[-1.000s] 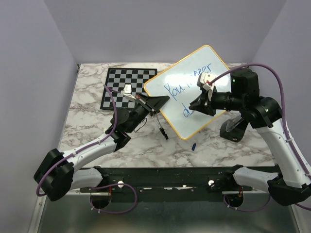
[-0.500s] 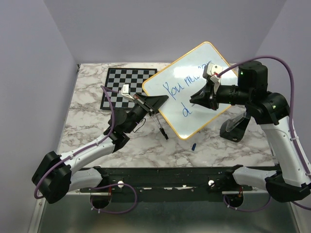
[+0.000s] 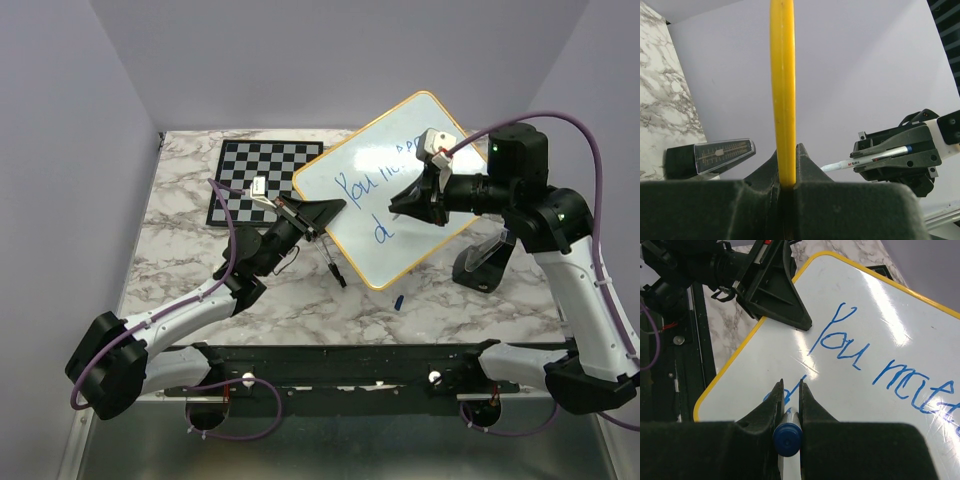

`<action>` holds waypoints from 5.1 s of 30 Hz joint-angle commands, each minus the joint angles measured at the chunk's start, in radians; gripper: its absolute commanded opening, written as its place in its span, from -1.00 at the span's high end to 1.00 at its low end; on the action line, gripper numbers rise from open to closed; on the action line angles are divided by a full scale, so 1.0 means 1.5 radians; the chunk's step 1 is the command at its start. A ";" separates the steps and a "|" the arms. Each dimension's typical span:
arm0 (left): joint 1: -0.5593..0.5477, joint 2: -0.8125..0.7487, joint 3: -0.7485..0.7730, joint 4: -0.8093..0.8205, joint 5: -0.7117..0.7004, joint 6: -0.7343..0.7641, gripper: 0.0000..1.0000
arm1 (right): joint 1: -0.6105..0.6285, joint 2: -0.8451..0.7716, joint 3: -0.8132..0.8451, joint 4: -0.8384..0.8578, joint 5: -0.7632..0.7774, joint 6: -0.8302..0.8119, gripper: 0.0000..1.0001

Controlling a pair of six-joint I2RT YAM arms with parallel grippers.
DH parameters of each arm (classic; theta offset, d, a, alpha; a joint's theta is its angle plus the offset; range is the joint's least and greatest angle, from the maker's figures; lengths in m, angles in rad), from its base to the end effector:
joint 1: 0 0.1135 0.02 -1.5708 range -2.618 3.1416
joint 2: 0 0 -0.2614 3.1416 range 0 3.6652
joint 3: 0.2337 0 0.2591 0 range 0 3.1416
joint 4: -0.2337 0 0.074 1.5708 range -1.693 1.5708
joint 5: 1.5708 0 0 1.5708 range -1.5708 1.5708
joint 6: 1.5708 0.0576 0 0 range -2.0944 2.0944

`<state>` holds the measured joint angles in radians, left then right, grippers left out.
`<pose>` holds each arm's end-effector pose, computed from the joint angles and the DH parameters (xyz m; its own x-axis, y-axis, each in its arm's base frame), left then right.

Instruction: Write a sentence on the whiteboard

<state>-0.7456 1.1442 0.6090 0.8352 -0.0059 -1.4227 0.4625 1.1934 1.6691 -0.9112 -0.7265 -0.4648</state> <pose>0.2096 -0.1931 0.3134 -0.6348 -0.7600 -0.1392 0.3142 -0.0893 -0.9451 0.1855 0.1353 0.4759 0.0536 -0.3477 -0.9361 -0.9492 0.2734 -0.1559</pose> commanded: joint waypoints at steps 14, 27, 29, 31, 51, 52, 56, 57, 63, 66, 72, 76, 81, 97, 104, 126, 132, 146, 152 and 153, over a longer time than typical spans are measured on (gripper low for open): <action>0.001 -0.031 0.012 0.158 0.000 -0.042 1.00 | -0.004 0.009 0.028 -0.004 -0.010 -0.007 0.99; 0.001 -0.024 0.016 0.164 0.004 -0.046 1.00 | -0.003 0.022 0.021 0.003 -0.015 -0.012 0.99; 0.001 -0.021 0.019 0.165 0.003 -0.047 1.00 | -0.003 0.025 0.016 0.005 -0.016 -0.011 0.99; 0.002 -0.021 0.019 0.165 0.003 -0.046 1.00 | -0.003 0.024 0.008 0.007 -0.012 -0.011 0.99; 0.003 -0.015 0.027 0.168 0.003 -0.047 1.00 | -0.003 0.011 -0.052 0.022 0.068 0.002 0.99; 0.002 -0.014 0.028 0.168 0.003 -0.047 1.00 | -0.003 0.009 -0.051 0.026 0.078 0.003 0.99; 0.003 -0.015 0.027 0.168 0.003 -0.047 1.00 | -0.003 0.009 -0.043 0.035 0.119 0.007 0.99; 0.002 -0.015 0.025 0.168 0.003 -0.047 1.00 | -0.004 0.010 -0.041 0.036 0.122 0.006 0.99; 0.002 -0.015 0.024 0.173 0.003 -0.048 1.00 | -0.004 0.037 -0.021 0.043 0.077 0.011 0.99; 0.002 -0.015 0.021 0.174 0.003 -0.047 1.00 | -0.003 0.044 -0.021 0.042 0.038 0.017 0.99; 0.004 -0.015 0.023 0.173 0.003 -0.047 1.00 | -0.004 0.036 -0.028 0.028 -0.017 0.016 0.99; 0.003 -0.014 0.022 0.174 0.003 -0.046 1.00 | -0.003 0.024 -0.039 -0.002 -0.027 0.000 0.99; 0.006 -0.014 0.019 0.175 0.003 -0.046 1.00 | -0.004 -0.007 -0.076 -0.018 0.003 -0.008 0.99; 0.007 -0.016 0.020 0.173 0.003 -0.047 1.00 | -0.035 0.011 -0.007 0.028 0.048 0.031 0.99; 0.008 -0.020 0.016 0.174 0.003 -0.047 1.00 | -0.036 0.016 -0.038 0.035 0.037 0.036 0.99; 0.011 -0.016 0.022 0.175 0.003 -0.049 1.00 | -0.054 0.048 -0.009 0.063 0.058 0.047 0.99; 0.012 -0.019 0.020 0.172 0.003 -0.047 1.00 | -0.053 0.037 -0.026 0.031 -0.012 0.029 0.99; 0.013 -0.018 0.016 0.174 0.003 -0.049 1.00 | -0.071 -0.017 -0.078 -0.018 0.067 0.007 0.99; 0.012 -0.017 0.016 0.175 0.003 -0.049 1.00 | -0.092 0.004 -0.018 0.014 0.093 0.008 0.99; 0.012 -0.017 0.016 0.175 0.004 -0.049 1.00 | -0.092 0.007 -0.009 0.015 0.072 0.008 0.99</action>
<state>-0.7277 1.1549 0.5987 0.8429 -0.0051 -1.4288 0.3340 1.1816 1.5864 -0.9009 -0.6300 -0.4458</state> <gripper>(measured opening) 0.104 0.160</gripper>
